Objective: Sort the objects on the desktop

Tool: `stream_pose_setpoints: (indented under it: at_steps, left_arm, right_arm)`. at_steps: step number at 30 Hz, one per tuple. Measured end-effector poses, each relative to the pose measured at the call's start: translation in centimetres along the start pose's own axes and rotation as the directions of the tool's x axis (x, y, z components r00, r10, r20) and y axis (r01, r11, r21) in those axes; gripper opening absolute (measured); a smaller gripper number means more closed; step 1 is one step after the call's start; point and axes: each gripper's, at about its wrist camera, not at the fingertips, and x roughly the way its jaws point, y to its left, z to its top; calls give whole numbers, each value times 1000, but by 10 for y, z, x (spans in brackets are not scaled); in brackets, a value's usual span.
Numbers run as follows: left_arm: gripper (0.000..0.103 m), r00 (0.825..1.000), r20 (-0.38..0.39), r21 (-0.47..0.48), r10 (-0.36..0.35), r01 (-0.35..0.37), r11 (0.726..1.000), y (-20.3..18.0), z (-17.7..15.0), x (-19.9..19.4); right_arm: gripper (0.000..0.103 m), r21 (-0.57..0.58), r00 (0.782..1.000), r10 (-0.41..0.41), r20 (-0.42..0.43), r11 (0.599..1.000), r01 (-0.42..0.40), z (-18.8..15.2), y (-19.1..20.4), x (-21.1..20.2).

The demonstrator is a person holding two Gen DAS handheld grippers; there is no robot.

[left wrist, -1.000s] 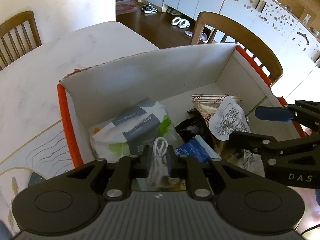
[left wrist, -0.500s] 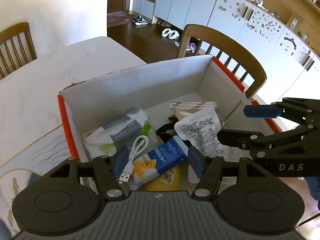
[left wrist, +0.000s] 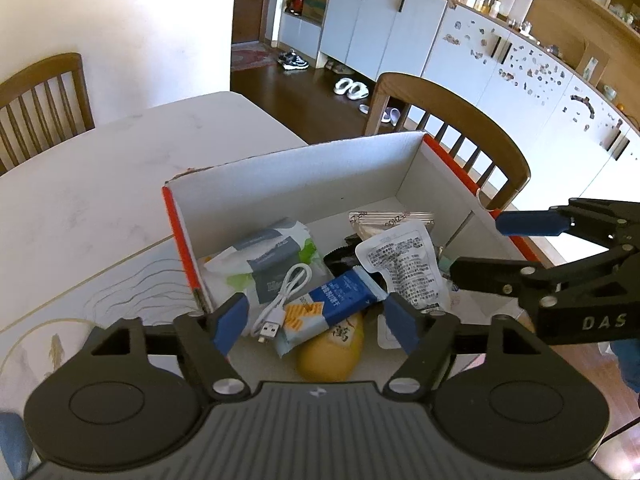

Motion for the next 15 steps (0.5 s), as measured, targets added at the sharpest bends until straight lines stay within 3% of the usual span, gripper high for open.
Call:
stream_pose_setpoints:
  at_steps: [15]
  left_arm:
    - [87, 998, 32, -25, 46, -46, 999, 2, -14, -26]
  right_arm:
    - [84, -13, 1000, 6, 23, 1000, -6, -9, 15, -15]
